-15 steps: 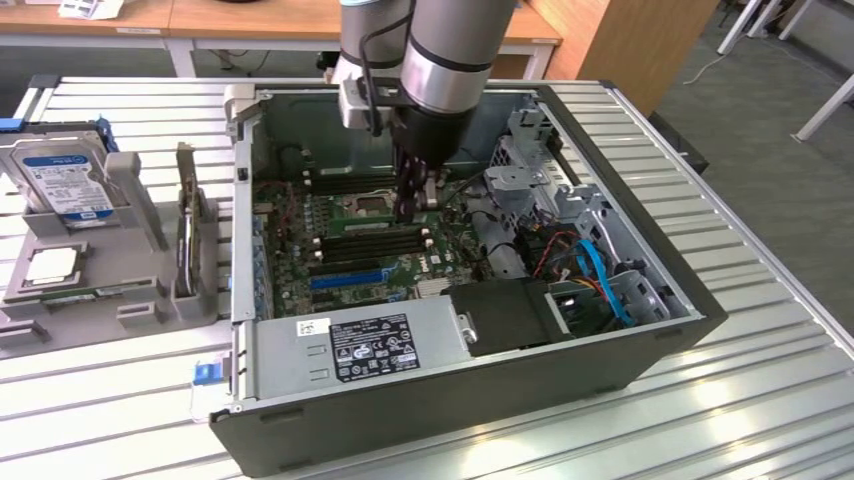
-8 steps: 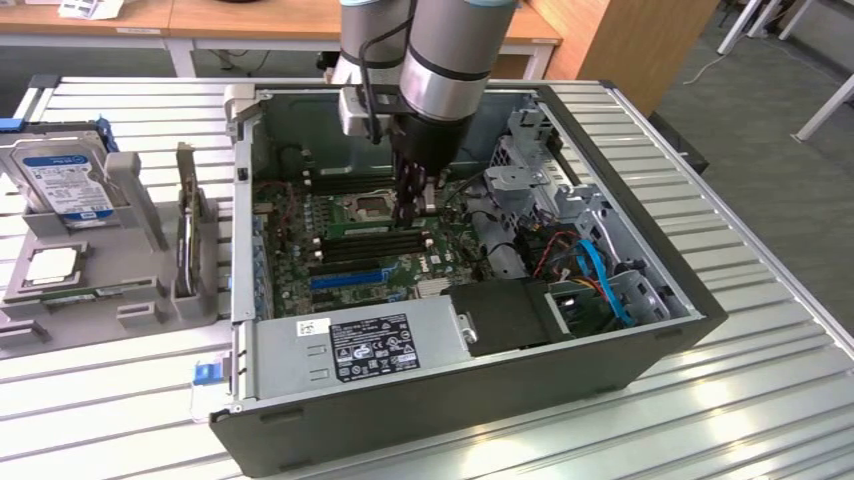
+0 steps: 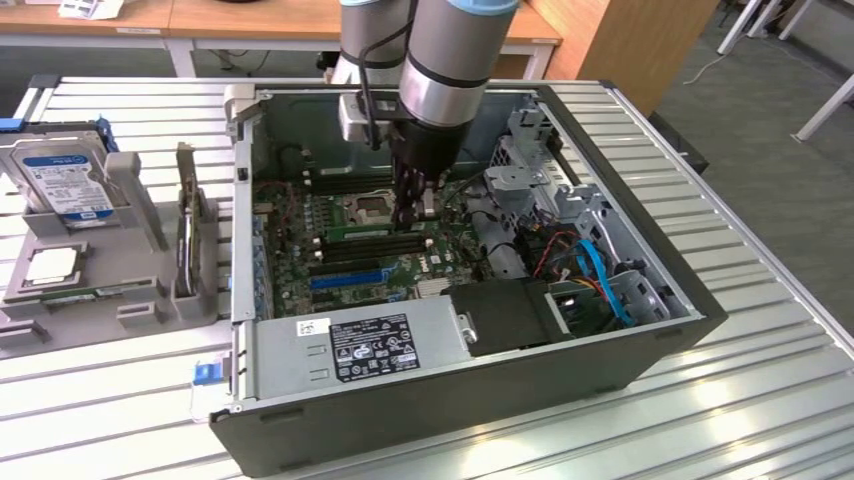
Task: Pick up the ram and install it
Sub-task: 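Insert the ram into the slot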
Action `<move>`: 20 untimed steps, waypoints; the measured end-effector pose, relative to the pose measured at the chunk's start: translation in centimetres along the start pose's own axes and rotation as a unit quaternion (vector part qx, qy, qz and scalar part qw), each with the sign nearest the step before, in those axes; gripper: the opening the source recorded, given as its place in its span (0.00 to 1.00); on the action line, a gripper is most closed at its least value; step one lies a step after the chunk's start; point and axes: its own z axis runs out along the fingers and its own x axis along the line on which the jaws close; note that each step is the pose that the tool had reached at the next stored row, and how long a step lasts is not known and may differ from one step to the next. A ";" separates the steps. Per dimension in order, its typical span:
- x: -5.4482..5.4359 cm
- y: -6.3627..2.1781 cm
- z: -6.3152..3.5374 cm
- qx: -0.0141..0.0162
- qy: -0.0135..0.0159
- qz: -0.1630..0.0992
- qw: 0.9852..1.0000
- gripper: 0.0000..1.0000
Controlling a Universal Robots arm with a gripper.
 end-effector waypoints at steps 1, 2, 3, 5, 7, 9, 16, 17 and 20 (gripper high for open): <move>0.0 -0.01 0.06 0.000 0.000 0.000 1.000 0.12; 0.0 -0.01 0.12 0.000 0.000 0.000 1.000 0.12; 0.0 -0.01 0.17 0.000 0.000 0.000 1.000 0.12; 0.0 -0.02 0.27 0.000 0.000 0.000 1.000 0.12; 0.0 -0.02 0.30 0.000 0.000 0.000 1.000 0.12; 0.0 -0.02 0.30 0.000 0.000 0.000 1.000 0.12; 0.0 -0.04 0.50 0.000 0.000 0.000 1.000 0.12; 0.0 -0.04 0.57 0.000 0.000 0.000 1.000 0.12; 0.0 -0.05 0.68 0.000 0.000 0.000 1.000 0.12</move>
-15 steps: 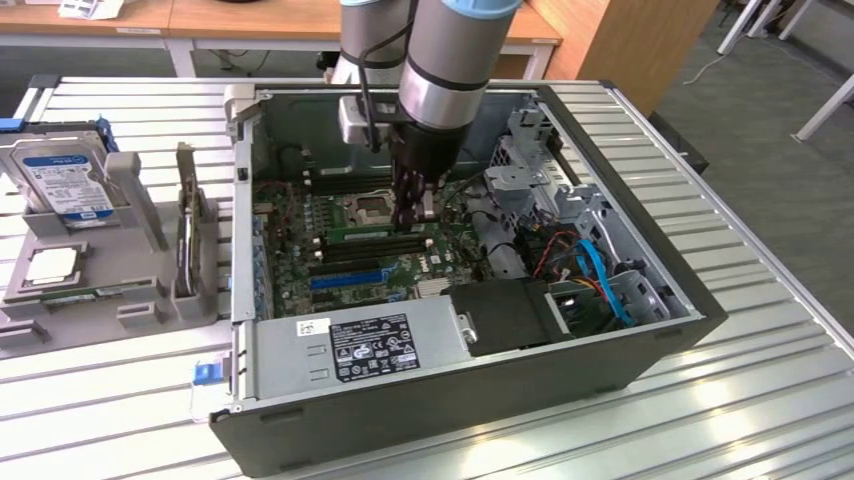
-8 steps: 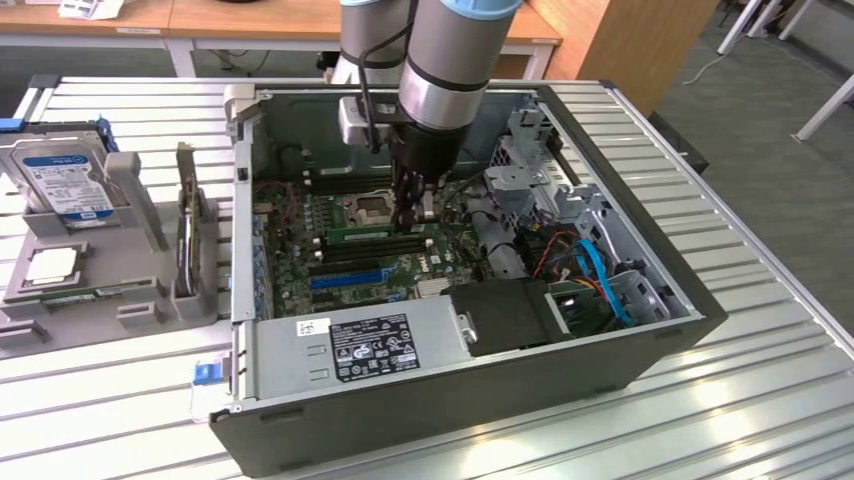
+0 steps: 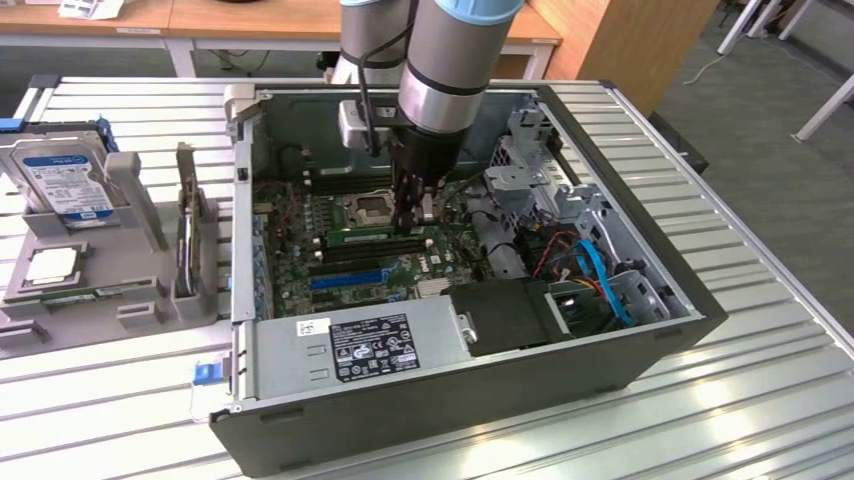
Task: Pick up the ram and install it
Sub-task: 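Insert the ram into the slot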
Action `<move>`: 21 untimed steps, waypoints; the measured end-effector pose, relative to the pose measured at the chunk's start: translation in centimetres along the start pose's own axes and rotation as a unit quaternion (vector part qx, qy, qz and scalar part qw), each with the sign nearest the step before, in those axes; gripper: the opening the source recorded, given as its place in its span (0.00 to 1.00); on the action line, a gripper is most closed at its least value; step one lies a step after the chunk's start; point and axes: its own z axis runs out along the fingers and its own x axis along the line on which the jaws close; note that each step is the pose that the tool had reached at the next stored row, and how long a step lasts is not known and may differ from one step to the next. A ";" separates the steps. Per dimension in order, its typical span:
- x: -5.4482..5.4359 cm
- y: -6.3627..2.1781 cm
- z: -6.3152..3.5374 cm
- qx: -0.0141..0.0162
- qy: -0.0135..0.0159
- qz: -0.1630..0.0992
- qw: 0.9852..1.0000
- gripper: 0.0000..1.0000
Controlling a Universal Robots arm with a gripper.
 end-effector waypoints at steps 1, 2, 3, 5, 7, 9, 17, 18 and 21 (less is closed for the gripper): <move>0.0 0.00 0.01 0.000 0.000 0.000 1.000 0.12; 0.0 0.00 0.01 0.000 0.000 0.000 1.000 0.12; 0.0 0.00 0.01 0.000 0.000 0.000 1.000 0.12; 0.0 0.00 0.02 0.001 0.000 0.000 1.000 0.12; 0.0 0.00 0.02 0.002 0.000 0.000 1.000 0.12; 0.0 0.01 0.02 0.003 0.000 -0.001 1.000 0.12; 0.0 0.01 0.02 0.007 0.000 -0.002 1.000 0.12; 0.0 0.01 0.02 0.007 0.000 -0.002 1.000 0.12; 0.0 0.01 0.02 0.007 0.000 -0.002 1.000 0.12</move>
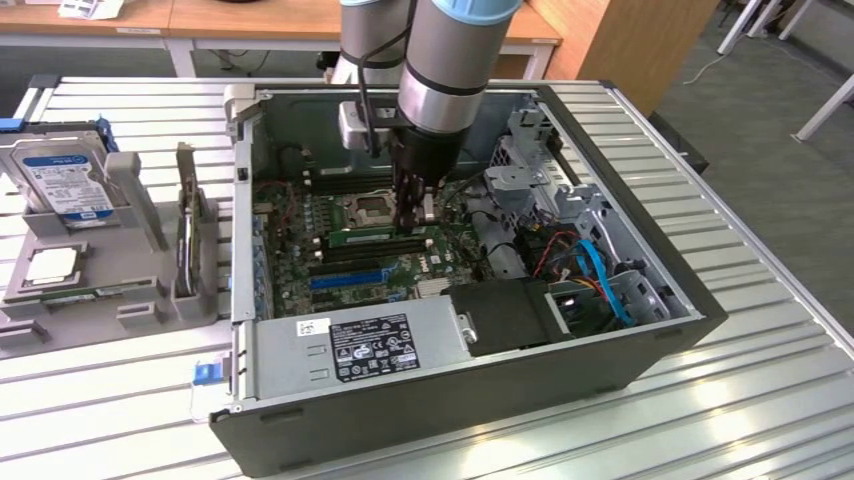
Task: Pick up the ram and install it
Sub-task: 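Insert the ram into the slot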
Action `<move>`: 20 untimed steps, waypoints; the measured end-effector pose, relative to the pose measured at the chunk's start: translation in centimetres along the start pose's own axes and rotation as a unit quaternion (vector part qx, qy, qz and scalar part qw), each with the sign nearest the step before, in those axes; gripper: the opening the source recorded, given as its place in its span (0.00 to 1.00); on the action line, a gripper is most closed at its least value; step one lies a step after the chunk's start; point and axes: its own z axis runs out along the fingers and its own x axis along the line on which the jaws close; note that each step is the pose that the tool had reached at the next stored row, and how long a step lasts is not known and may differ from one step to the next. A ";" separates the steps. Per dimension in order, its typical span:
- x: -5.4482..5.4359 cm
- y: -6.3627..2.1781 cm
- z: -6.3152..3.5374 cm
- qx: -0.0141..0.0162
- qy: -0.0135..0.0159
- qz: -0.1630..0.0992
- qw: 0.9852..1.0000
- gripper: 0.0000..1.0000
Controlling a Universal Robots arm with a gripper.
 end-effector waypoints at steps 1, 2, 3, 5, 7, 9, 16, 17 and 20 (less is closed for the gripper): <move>0.0 0.00 0.00 0.000 0.000 0.000 1.000 0.12; 0.0 0.04 0.00 0.000 0.000 0.000 1.000 0.12; 0.0 0.08 -0.01 0.000 0.000 0.000 1.000 0.12; -0.1 0.16 0.01 0.000 0.000 0.000 1.000 0.12; -0.1 0.24 0.02 0.000 0.000 0.000 1.000 0.12; -0.2 0.30 0.02 0.000 0.000 -0.001 1.000 0.12; -0.2 0.34 0.03 0.000 0.001 -0.002 1.000 0.12; -0.2 0.34 0.03 0.000 0.001 -0.002 1.000 0.12; -0.2 0.34 0.05 0.000 0.001 -0.003 1.000 0.12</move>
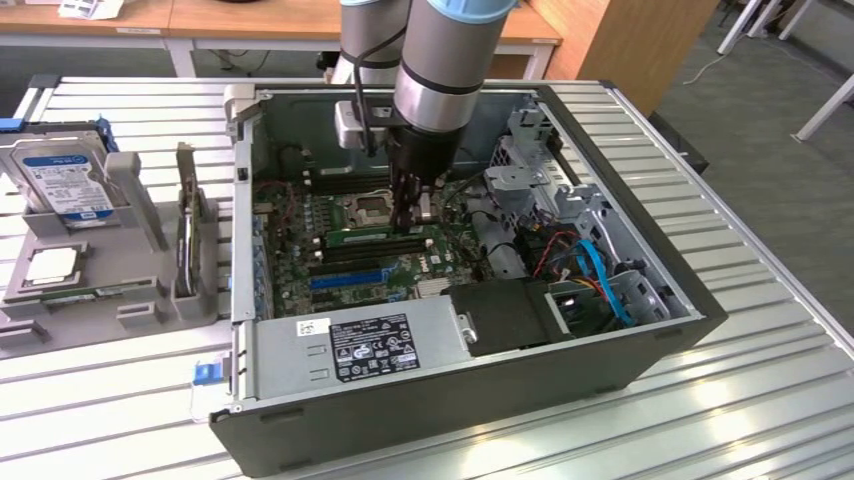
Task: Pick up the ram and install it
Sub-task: 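Insert the ram into the slot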
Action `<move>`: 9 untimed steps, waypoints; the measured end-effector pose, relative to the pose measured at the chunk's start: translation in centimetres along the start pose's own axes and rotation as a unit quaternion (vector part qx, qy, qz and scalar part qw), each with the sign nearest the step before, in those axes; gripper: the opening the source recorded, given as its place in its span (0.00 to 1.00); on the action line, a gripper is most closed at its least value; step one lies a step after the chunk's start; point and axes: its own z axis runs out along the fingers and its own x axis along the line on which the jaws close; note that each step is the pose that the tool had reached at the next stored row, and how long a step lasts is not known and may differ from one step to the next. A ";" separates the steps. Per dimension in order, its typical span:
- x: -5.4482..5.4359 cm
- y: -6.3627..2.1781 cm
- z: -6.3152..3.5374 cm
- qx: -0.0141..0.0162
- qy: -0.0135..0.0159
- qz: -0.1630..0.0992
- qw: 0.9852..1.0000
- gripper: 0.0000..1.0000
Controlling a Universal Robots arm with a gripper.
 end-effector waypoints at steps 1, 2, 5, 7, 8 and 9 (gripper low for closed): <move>0.0 0.00 0.00 0.000 0.000 0.000 1.000 0.12; -0.1 0.01 0.01 0.000 0.000 -0.001 1.000 0.12; -0.1 0.07 0.04 0.000 0.000 -0.001 1.000 0.12; -0.1 0.14 0.05 0.000 0.000 -0.002 1.000 0.12; -0.1 0.16 0.05 0.000 0.000 -0.002 1.000 0.12; -0.2 0.18 0.05 0.000 0.000 -0.002 1.000 0.12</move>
